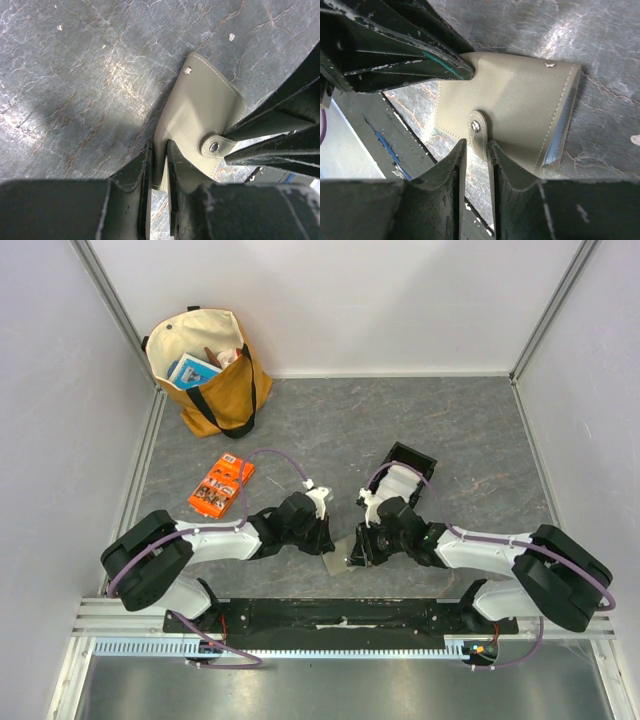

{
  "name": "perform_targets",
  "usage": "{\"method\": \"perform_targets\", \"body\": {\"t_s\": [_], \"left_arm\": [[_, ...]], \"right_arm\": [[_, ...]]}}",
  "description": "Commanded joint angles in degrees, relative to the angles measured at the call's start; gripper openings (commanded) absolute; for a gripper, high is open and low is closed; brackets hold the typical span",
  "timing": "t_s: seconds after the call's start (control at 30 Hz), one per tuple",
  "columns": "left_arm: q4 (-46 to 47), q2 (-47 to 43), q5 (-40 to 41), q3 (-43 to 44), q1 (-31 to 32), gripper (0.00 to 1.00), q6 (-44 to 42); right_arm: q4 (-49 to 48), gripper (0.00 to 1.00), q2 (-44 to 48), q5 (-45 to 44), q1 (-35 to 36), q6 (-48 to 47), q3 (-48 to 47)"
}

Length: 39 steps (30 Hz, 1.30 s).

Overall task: Put the credit cards into the card holder
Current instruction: Open the card holder at the center of the board.

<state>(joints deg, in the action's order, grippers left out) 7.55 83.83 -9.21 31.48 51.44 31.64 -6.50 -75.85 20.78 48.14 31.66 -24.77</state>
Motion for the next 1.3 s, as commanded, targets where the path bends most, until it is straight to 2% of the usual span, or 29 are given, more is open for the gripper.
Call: {"method": "perform_targets", "body": {"t_s": [0.0, 0.07, 0.13, 0.2, 0.23, 0.27, 0.5, 0.7, 0.93, 0.97, 1.07, 1.2, 1.27], "left_arm": [[1.7, 3.2, -1.7, 0.5, 0.9, 0.02, 1.7], [1.8, 3.3, -1.7, 0.7, 0.9, 0.02, 2.1], [1.8, 3.3, -1.2, 0.6, 0.9, 0.02, 2.5], [1.7, 3.2, -0.8, 0.6, 1.0, 0.02, 2.9], [1.6, 3.2, -0.6, 0.5, 1.0, 0.02, 3.2], [1.5, 3.3, -0.2, 0.4, 1.0, 0.02, 3.6], [-1.9, 3.5, 4.9, 1.1, 0.9, 0.02, 6.6], [-4.9, 4.6, 8.7, 2.4, 0.9, 0.02, 8.6], [-6.1, 4.9, 10.5, 3.4, 0.9, 0.02, 9.4], [-7.1, 4.6, 11.3, 3.4, 0.8, 0.02, 9.5], [-7.2, 2.9, 12.6, 3.0, 0.3, 0.02, 9.7], [-8.6, 1.1, 13.5, 3.1, -0.1, 0.02, 9.6], [-8.6, 0.4, 13.3, 3.1, -0.1, 0.02, 9.8]], "right_arm": [[-6.2, 0.31, -4.0, 3.7, 1.5, 0.2, -1.7], [-6.6, 0.31, -5.8, 3.6, 1.5, 0.0, -2.7], [-7.6, 0.26, -7.3, 3.4, 1.8, 0.0, -3.3], [-8.2, 0.15, -8.3, 2.5, 2.0, 0.0, -3.5], [-8.9, 0.04, -8.4, 1.6, 2.0, 0.2, -3.4], [-9.6, 0.00, -8.5, 1.3, 2.3, 0.1, -3.2], [-15.3, 0.00, -2.3, -5.9, 9.3, -4.3, 0.1], [-16.1, 0.00, 1.8, -5.6, 10.4, -7.6, 3.2], [-15.7, 0.00, 0.9, -3.6, 11.9, -8.9, 4.0], [-14.4, 0.01, 1.6, -2.9, 12.2, -9.2, 4.1], [-9.3, 0.13, 5.3, -4.0, 12.5, -6.9, 4.9], [-0.4, 0.37, 8.7, -7.3, 12.5, -4.0, 4.7], [2.0, 0.40, 7.5, -7.5, 12.5, -4.1, 4.1]]}}
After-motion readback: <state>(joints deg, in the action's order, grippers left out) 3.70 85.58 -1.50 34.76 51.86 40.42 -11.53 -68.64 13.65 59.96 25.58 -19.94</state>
